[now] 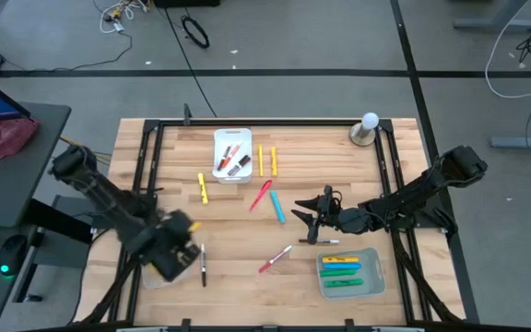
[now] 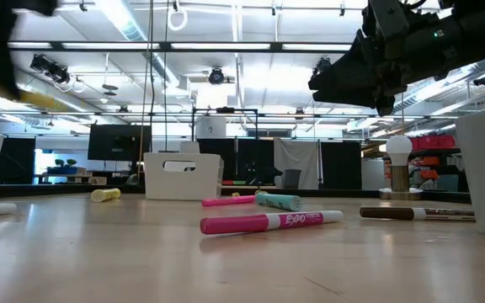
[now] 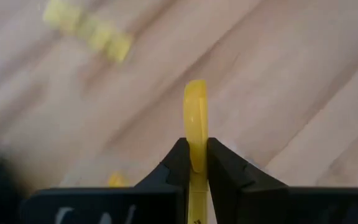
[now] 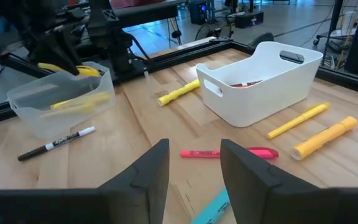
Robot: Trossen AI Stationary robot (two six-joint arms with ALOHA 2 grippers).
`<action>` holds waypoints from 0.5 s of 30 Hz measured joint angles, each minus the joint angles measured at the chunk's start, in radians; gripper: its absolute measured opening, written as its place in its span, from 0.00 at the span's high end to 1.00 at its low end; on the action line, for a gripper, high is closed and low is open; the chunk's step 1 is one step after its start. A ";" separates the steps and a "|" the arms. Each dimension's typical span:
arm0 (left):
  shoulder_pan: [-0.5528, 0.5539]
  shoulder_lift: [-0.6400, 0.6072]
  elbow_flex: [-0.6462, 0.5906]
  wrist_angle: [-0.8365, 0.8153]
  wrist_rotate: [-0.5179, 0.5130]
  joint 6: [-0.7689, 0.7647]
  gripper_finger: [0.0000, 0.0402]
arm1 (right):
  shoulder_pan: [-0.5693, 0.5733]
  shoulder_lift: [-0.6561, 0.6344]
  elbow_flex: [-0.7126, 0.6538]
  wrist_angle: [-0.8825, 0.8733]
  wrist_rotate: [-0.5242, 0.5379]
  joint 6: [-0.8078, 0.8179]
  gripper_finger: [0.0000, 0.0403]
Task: Pick & Place Markers
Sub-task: Put the yellow pen into the transparent bin
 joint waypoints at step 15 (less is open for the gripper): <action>-0.107 0.001 -0.321 0.329 0.295 -0.526 0.90 | -0.001 0.000 0.000 0.006 0.000 -0.015 0.64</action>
